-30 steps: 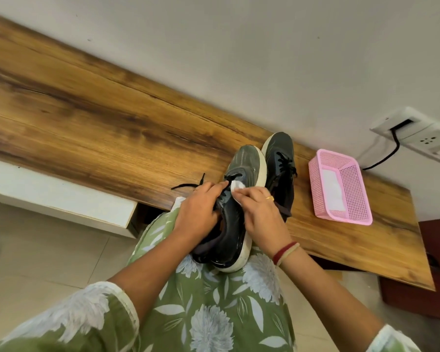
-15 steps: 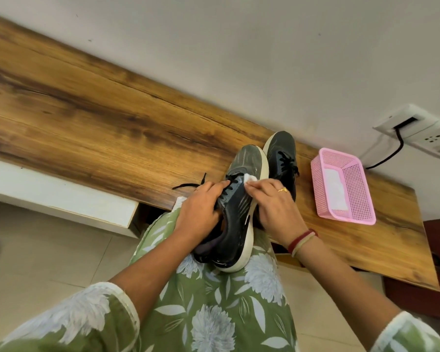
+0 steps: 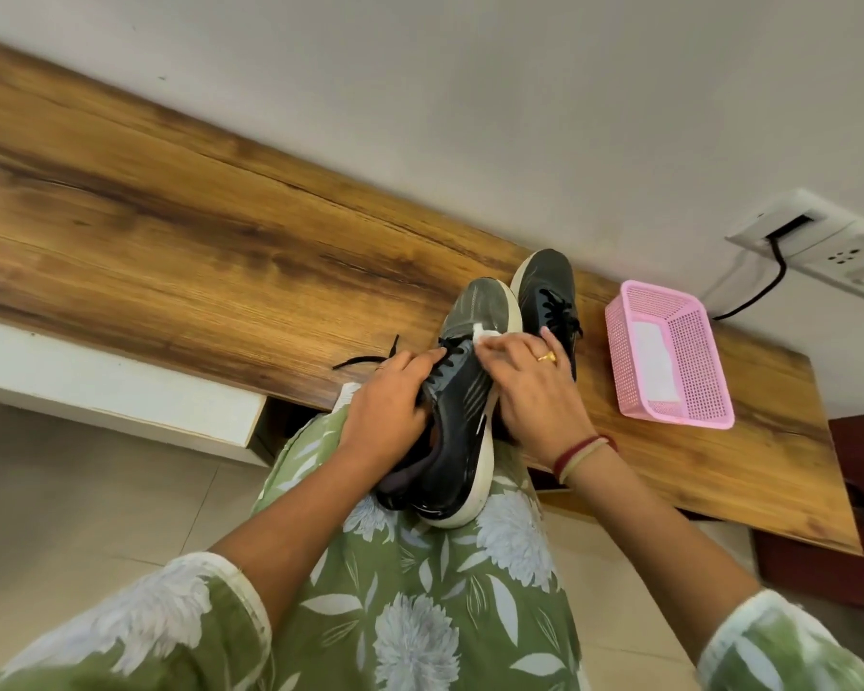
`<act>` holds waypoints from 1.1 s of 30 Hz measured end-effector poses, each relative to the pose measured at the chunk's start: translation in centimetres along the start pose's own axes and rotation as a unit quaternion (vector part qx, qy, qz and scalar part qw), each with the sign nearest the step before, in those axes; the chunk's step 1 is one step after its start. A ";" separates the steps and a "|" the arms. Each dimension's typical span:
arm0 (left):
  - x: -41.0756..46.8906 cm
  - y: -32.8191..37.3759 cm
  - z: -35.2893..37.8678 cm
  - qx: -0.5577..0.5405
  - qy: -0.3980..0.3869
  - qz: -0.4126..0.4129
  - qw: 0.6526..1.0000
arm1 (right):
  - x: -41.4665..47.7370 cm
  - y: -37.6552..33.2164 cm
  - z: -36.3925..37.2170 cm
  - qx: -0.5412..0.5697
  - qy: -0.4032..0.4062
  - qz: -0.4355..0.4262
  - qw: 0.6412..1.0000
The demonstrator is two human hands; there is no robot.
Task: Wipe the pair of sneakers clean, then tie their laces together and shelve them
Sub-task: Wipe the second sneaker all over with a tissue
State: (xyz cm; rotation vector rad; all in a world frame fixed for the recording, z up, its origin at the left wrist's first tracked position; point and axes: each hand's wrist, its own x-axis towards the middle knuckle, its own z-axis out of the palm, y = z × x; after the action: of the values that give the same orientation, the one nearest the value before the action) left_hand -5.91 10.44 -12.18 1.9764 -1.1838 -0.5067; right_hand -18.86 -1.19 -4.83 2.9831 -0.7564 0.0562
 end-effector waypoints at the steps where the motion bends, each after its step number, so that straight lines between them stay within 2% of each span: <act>1: -0.1 0.1 0.0 -0.003 -0.002 -0.002 1.000 | 0.0 -0.1 0.2 0.014 -0.004 0.019 1.000; 5: -0.1 0.0 -0.1 0.004 0.002 -0.006 1.000 | -1.4 -2.7 0.2 0.144 -0.002 -0.056 0.988; 7: 0.0 0.0 -0.1 0.007 0.000 -0.004 1.000 | -0.8 -1.8 -0.1 0.108 -0.018 -0.037 0.993; 10: -0.1 0.1 -0.2 0.006 -0.001 0.000 1.000 | -0.1 -1.0 -0.1 0.105 -0.023 0.054 0.993; 14: -0.2 0.2 -0.3 0.000 0.007 -0.003 1.000 | -2.0 -3.9 -0.5 0.209 -0.025 -0.014 0.978; 17: 0.0 0.1 -0.2 0.005 0.008 -0.005 1.000 | -1.5 -3.1 -0.3 0.160 -0.015 0.051 0.986; 19: -0.1 0.2 -0.1 0.001 0.003 -0.005 1.000 | -1.9 -3.5 -0.3 0.182 -0.013 0.079 0.980; 21: -0.2 0.2 -0.3 -0.008 0.002 -0.009 1.000 | -2.6 -4.6 -0.6 0.203 -0.017 0.016 0.979; 23: -0.1 0.1 -0.4 -0.009 0.001 -0.013 1.000 | -2.6 -4.7 -0.7 0.173 -0.023 -0.024 0.984; 26: -0.1 0.1 -0.2 -0.003 -0.001 -0.009 1.000 | -1.3 -3.0 -0.7 0.164 -0.018 0.065 0.984; 27: -0.1 0.1 -0.2 -0.006 -0.003 -0.010 1.000 | -1.4 -2.9 -0.6 0.177 -0.023 0.071 0.981; 31: 0.0 0.1 -0.4 -0.006 -0.001 -0.013 1.000 | -2.1 -3.2 -0.5 0.148 -0.038 -0.046 0.987; 33: 0.1 0.1 -0.3 0.000 0.000 -0.010 1.000 | -1.6 -2.2 -0.7 0.145 -0.031 0.011 0.989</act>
State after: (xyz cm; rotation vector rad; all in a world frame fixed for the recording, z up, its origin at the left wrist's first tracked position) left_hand -5.72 10.46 -11.88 1.9888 -1.1657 -0.5179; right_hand -19.20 1.56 -4.36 3.2642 -0.8545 0.0811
